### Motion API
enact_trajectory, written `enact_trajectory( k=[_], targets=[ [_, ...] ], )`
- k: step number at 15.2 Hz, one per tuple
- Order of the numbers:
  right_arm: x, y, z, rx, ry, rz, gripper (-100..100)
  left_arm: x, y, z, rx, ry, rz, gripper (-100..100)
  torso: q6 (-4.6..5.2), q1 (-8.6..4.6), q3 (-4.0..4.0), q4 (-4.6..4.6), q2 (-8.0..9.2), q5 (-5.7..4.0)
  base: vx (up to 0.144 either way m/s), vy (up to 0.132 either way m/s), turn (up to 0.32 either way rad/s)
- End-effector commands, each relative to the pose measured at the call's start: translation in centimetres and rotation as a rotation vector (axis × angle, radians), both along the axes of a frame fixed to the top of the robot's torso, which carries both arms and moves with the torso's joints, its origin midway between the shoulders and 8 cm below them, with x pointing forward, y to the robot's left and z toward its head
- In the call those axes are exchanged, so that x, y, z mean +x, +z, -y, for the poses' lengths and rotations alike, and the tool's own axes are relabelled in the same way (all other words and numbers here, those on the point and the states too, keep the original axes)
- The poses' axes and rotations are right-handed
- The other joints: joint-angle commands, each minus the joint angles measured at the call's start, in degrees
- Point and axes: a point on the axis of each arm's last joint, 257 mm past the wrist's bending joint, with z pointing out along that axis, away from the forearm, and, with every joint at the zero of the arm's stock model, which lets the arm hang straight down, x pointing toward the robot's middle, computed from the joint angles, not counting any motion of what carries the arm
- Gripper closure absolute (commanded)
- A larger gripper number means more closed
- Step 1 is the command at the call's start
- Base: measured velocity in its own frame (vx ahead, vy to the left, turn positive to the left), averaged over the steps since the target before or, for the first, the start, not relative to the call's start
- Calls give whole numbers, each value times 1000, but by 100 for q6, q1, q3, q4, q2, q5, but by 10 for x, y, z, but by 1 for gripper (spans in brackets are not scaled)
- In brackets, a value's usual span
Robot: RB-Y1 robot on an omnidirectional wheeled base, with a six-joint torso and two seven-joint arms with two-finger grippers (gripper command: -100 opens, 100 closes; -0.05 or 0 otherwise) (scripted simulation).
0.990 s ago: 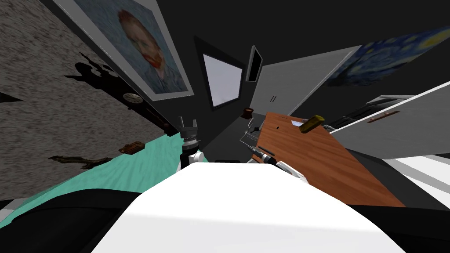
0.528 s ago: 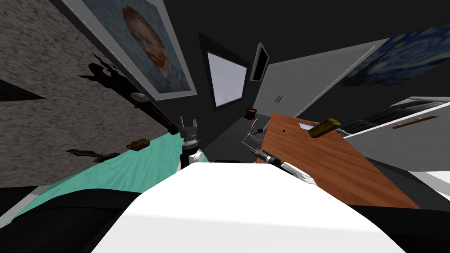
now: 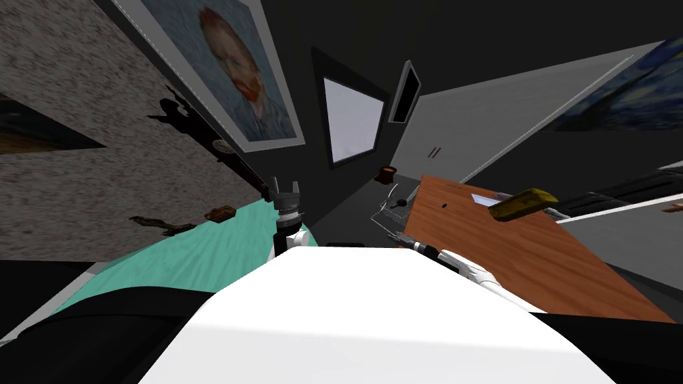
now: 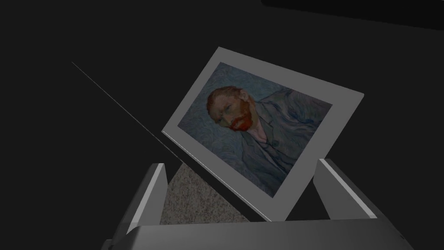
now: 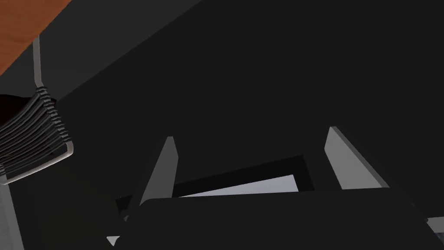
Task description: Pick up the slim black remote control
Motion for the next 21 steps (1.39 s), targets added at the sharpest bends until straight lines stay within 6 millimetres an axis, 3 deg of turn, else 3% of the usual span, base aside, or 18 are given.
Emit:
enact_trajectory(
  k=[1, 2, 4, 6, 9, 12, 14, 15, 16, 19, 20, 21],
  targets=[
    [-15, -10, 23, -59, 7, -39, -100, 0, 0, 0, 0, 0, 0, 0, 0, 0, 0, 0, 0, 0, 96, 11, 155],
    [-15, -10, 23, -59, 7, -39, -100, 0, 0, 0, 0, 0, 0, 0, 2, -1, 0, 0, 1, 0, 68, 7, 52],
    [-31, -18, 45, -121, 32, -78, -100, 0, 0, 0, 0, 0, 0, 0, 0, 0, 4, 2, 6, 0, 80, 14, 125],
    [-33, -19, 49, -126, 27, -84, -100, 0, 0, 0, 0, 0, 0, 0, 3, -1, 6, 2, 12, 0, 45, 3, 31],
    [-69, -30, 96, -245, 69, -171, -100, 0, 0, 0, 0, 0, 0, 0, 2, 2, 11, 4, 19, 0, 63, 18, 139],
    [-72, -31, 100, -251, 63, -177, -100, 0, 0, 0, 0, 0, 0, 0, 5, -2, 6, 2, 11, -1, 68, -3, 58],
    [-109, -37, 138, -348, 109, -262, -100, 0, 0, 0, 0, 0, 0, 0, 2, -6, 11, 4, 20, -2, 58, -6, 154],
    [-113, -37, 146, -360, 98, -272, -100, 0, 0, 0, 0, 0, 0, 0, 1, -7, 9, 4, 16, 0, 82, -12, 171],
    [-132, -39, 160, -397, 124, -312, -100, 0, 0, 0, 0, 0, 0, 0, 2, -7, 7, 3, 12, -1, 78, 3, 132],
    [-135, -39, 167, -407, 115, -321, -100, 0, 0, 0, 0, 0, 0, 0, 5, -1, 9, 3, 18, -1, 48, 1, 35],
    [-157, -39, 183, -446, 135, -368, -100, 0, 0, 0, 0, 0, 0, 0, 5, -1, 14, 5, 25, -2, 21, -1, 68],
    [-158, -39, 185, -449, 132, -370, -100, 0, 0, 0, 0, 0, 0, 0, 4, -1, 16, 6, 30, -1, 23, -2, 90]
  ],
)
